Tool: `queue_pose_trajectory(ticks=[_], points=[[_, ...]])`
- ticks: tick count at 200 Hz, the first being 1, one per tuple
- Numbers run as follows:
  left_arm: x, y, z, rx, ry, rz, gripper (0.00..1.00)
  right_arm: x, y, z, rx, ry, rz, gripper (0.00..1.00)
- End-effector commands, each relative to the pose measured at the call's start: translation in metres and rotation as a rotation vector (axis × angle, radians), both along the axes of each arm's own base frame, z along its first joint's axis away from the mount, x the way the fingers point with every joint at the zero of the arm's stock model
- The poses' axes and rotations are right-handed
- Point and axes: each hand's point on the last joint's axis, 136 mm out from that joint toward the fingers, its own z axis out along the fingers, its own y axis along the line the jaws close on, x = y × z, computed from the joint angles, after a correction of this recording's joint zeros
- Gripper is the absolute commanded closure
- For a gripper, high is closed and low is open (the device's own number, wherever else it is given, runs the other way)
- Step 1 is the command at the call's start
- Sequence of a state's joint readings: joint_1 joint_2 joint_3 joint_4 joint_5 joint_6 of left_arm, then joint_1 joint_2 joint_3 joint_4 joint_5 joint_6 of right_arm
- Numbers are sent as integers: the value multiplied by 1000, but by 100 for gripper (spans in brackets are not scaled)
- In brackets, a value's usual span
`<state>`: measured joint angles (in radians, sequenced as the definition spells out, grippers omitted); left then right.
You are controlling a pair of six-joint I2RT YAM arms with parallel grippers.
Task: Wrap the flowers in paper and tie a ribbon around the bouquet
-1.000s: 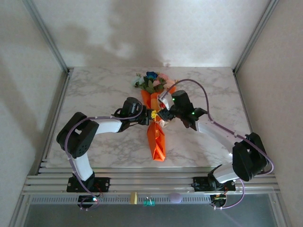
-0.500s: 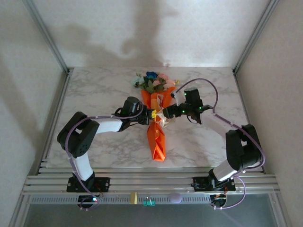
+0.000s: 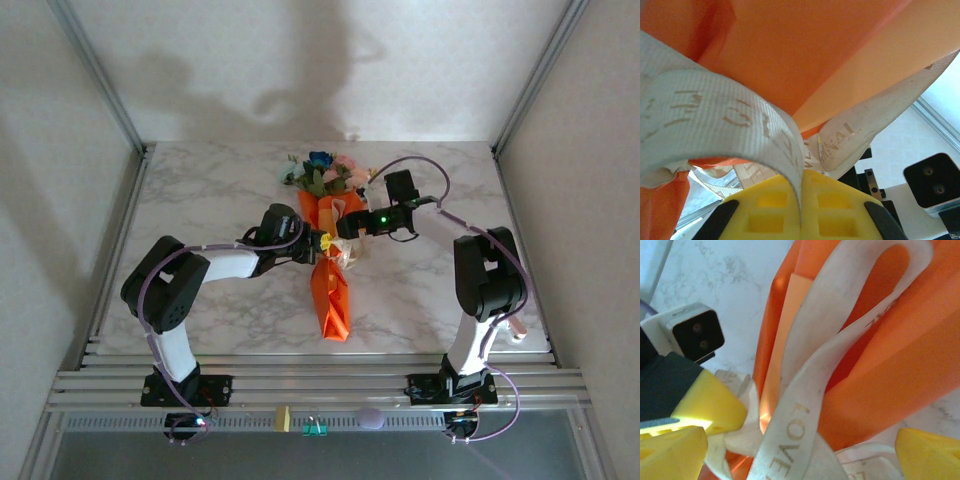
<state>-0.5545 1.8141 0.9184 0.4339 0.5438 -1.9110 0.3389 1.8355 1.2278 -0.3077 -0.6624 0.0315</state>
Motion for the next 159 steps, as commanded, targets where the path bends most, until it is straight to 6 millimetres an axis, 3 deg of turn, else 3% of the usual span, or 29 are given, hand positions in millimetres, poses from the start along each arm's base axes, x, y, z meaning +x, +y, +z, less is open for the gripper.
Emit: queue_pose_trajectory(ticks=[1, 77, 121, 159], points=[[4, -2, 1, 1, -2, -16, 100, -12, 8, 2, 31, 67, 40, 7], [4, 0, 1, 2, -2, -16, 100, -28, 24, 7, -44, -14, 144, 21], [4, 1, 1, -4, -6, -16, 100, -39, 28, 11, -157, -149, 213, 23], [5, 2, 1, -3, -6, -15, 100, -42, 19, 10, -322, -329, 254, 24]])
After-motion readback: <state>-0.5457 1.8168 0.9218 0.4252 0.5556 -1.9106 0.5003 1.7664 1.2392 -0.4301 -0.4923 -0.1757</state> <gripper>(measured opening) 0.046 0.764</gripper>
